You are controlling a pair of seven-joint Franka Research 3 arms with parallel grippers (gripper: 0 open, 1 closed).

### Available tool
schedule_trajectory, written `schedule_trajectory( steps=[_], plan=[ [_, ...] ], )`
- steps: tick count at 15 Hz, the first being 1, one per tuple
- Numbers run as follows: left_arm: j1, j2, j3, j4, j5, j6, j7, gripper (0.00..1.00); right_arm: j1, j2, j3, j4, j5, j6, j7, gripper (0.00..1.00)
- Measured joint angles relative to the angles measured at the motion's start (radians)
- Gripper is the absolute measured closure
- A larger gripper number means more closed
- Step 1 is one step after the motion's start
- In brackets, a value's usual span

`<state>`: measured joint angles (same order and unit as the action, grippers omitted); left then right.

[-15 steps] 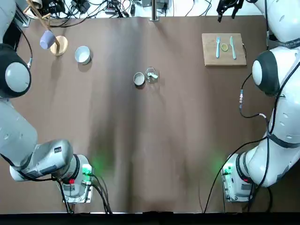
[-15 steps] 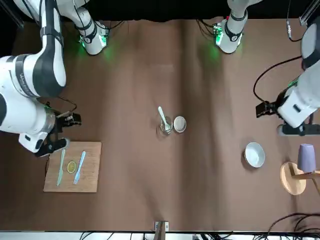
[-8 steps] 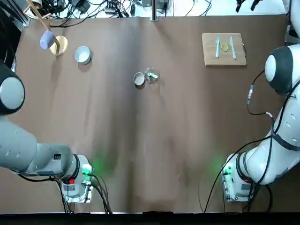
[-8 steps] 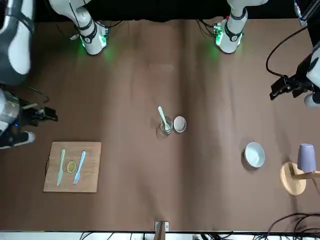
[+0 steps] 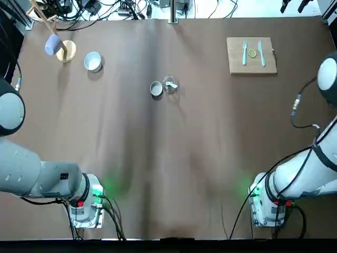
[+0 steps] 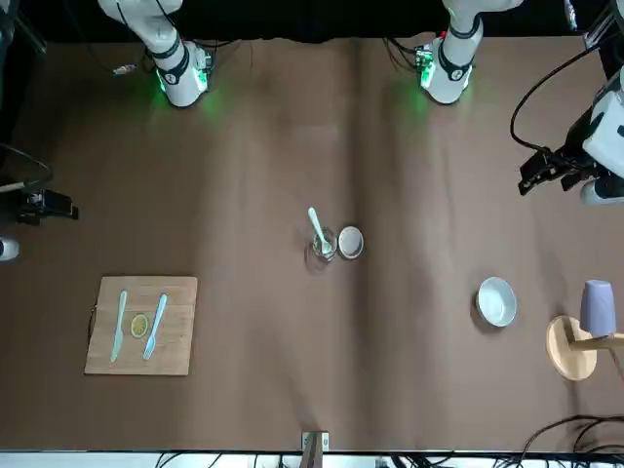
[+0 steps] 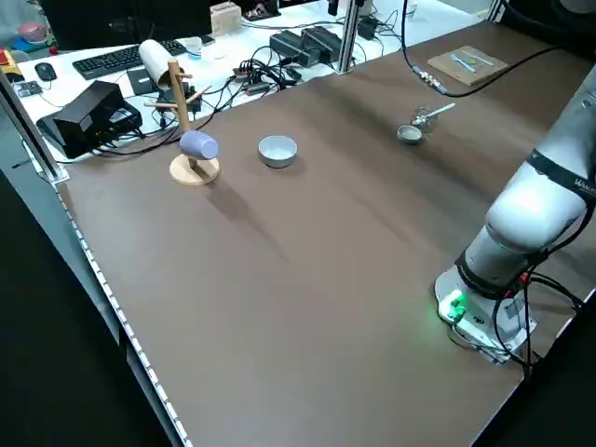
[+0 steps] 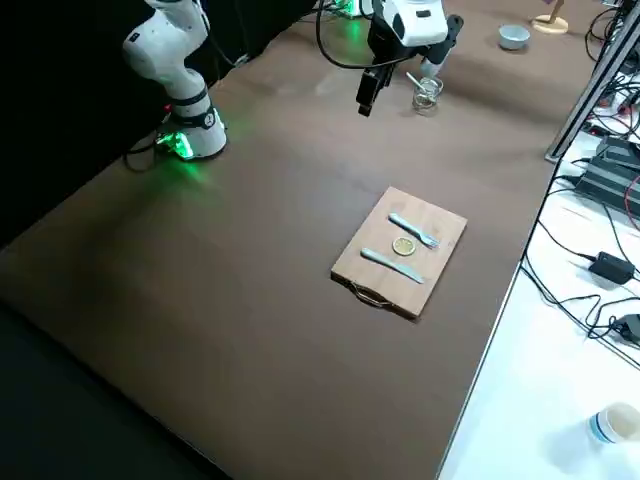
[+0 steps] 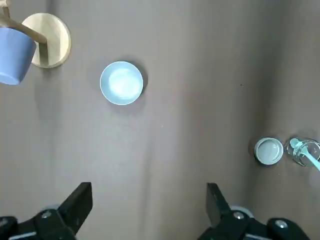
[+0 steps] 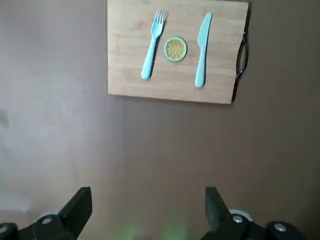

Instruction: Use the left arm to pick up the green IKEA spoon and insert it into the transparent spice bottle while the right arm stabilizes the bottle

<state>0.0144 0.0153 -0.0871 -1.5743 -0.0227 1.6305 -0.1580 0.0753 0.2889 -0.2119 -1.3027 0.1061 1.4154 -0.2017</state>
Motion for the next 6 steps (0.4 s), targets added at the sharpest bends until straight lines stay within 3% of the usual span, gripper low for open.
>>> schedule_trajectory(
  steps=[3, 6],
  plan=[
    [0.001, 0.002, 0.003, -0.004, 0.0, -0.003, -0.003, 0.0, -0.001, -0.073, 0.048, -0.126, -0.021, 0.081, 0.038, 0.0],
    [0.001, 0.006, 0.003, -0.004, 0.0, -0.003, -0.003, 0.0, 0.005, -0.1, 0.061, -0.164, -0.045, 0.099, 0.073, 0.0]
  ],
)
